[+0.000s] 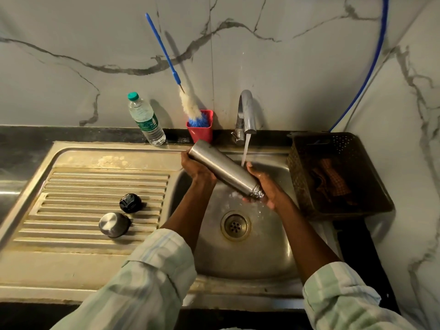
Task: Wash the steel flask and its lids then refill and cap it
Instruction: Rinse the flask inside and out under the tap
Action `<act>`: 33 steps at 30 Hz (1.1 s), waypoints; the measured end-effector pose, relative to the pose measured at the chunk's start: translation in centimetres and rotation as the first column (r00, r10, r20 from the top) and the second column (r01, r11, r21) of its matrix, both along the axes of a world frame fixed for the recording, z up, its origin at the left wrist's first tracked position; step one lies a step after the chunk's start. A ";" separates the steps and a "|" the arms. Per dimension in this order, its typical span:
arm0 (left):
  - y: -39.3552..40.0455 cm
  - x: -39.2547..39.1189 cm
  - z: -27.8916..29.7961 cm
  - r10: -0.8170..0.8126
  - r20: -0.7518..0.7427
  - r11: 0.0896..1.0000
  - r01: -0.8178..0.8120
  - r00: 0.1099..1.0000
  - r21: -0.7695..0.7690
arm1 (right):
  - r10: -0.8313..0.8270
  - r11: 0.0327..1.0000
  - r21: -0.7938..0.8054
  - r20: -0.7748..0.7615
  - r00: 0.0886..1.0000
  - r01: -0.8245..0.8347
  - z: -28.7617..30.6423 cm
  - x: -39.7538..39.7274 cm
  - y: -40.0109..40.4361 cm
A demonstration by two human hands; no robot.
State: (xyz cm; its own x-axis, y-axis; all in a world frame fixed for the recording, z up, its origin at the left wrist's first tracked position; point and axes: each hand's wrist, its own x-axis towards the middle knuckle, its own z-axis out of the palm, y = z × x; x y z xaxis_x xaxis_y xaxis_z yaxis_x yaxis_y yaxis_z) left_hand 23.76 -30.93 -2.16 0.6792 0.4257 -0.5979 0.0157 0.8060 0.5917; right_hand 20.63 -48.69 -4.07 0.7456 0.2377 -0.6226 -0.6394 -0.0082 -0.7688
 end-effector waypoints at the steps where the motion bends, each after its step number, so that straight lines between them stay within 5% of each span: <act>1: 0.2 -0.2 -0.3 0.059 -0.020 0.998 -0.059 0.998 -0.038 | -0.083 0.996 -0.022 0.020 0.996 0.083 0.2 0.1 0.4; 6: 0.6 -2.0 -2.7 0.185 -0.164 0.974 -0.203 0.969 -0.099 | -0.391 0.848 -0.226 0.346 0.853 0.480 1.9 1.4 2.5; 11: 0.0 -4.0 -5.3 -0.105 -0.224 0.994 0.110 0.969 0.009 | 0.012 0.671 -0.603 0.590 0.808 0.431 3.9 1.8 4.5; 14: -0.7 -4.5 -5.8 -0.355 -0.254 0.932 0.360 0.900 -0.026 | 0.104 0.577 -0.663 0.639 0.762 0.477 4.7 1.3 6.3; 18: -1.4 -4.3 -6.6 -0.542 -0.392 0.834 0.534 0.744 -0.140 | 0.063 0.739 -0.451 0.785 0.616 0.500 3.7 0.8 7.7; 24: -1.8 -5.2 -5.4 -0.744 -0.436 0.631 0.747 0.506 -0.209 | -0.058 0.877 -0.314 0.682 0.729 0.363 2.4 0.5 7.1; 29: -2.7 -4.8 -4.9 -0.742 -0.467 0.586 0.804 0.481 -0.104 | -0.128 0.891 -0.268 0.624 0.771 0.366 2.4 1.2 6.6; 33: -3.1 -4.3 -3.3 -0.680 -0.332 0.561 0.756 0.653 0.338 | -0.141 0.880 -0.307 0.560 0.817 0.363 3.1 1.9 6.0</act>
State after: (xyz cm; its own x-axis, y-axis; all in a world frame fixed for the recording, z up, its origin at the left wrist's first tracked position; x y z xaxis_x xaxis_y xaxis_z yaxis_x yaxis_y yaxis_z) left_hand 19.47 -34.08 -5.41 0.7914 0.0587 -0.6084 0.5939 0.1619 0.7881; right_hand 22.52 -42.67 -0.95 0.9746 -0.1787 -0.1350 -0.1799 -0.2658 -0.9471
